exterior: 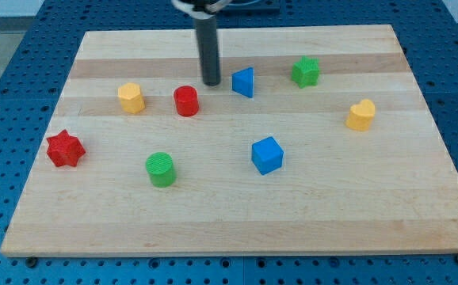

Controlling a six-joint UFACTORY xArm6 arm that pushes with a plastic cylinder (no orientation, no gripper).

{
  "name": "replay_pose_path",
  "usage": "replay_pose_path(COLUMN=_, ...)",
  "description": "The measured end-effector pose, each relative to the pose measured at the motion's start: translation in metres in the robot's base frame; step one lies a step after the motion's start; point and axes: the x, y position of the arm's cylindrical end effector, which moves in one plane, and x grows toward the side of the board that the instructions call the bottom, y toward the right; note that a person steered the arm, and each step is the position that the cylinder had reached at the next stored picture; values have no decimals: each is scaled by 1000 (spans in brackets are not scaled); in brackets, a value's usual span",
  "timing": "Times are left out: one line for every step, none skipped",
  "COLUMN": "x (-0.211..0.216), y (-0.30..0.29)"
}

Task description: Move the green star closer to the blue triangle

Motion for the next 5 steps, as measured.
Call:
replay_pose_path(x=0, y=37)
replay_pose_path(x=9, y=46)
replay_pose_path(x=12, y=43)
replay_pose_path(x=-23, y=54)
replay_pose_path(x=-48, y=86)
